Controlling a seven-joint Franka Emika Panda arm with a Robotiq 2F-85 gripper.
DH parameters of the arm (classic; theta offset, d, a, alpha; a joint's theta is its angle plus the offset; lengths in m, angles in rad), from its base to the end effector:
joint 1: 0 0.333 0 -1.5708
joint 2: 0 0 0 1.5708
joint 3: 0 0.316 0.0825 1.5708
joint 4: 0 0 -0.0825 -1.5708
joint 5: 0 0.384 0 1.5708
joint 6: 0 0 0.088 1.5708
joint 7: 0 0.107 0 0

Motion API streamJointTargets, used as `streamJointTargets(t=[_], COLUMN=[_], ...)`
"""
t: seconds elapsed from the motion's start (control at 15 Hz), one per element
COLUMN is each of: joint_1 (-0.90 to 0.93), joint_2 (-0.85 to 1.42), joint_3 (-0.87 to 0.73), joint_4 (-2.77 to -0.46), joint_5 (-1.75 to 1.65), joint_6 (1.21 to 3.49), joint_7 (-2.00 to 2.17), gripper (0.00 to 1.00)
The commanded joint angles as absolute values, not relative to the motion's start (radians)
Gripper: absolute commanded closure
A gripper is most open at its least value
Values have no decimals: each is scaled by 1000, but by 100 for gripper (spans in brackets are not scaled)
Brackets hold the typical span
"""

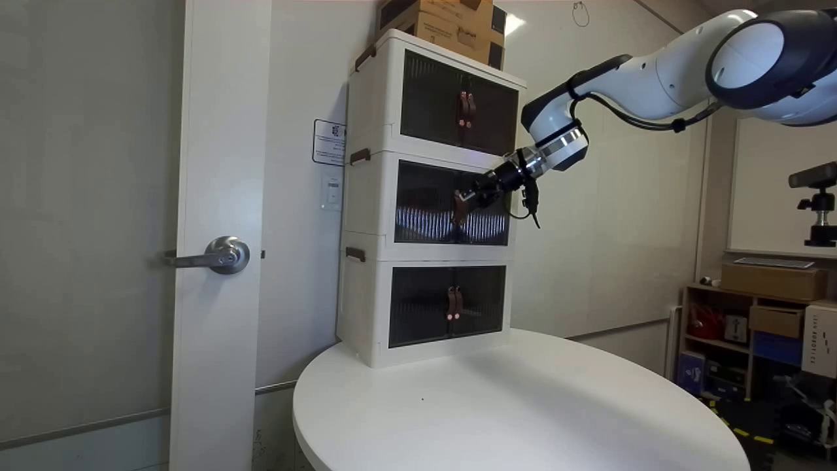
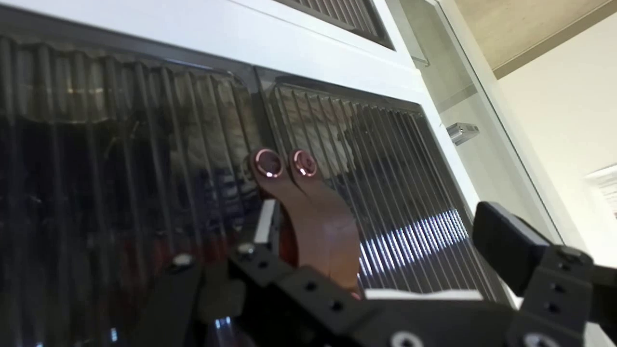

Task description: Open the right door of the middle cabinet.

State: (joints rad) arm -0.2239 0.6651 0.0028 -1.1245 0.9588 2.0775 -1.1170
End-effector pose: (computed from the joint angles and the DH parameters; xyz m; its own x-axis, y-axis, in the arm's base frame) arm 0.7623 -0.1294 0.4715 0.6216 0.2094 0.7548 0.5916 -0.7570 -0.2773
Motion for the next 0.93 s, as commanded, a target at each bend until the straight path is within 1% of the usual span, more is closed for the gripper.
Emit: streamJointTargets(t=[0.0,0.4,0.6,0.87], joint_1=[-231,-237,-235,-225], joint_2=[695,672,645,606], joint_3=[32,70,88,89], joint_4=[-1065,-1094,-1144,-1210], joint_5=[928,926,910,865], joint_6=[2069,2017,1940,1904], joint_7=[-1090,-1121,-1153,-1171], gripper=[0,0,0,0])
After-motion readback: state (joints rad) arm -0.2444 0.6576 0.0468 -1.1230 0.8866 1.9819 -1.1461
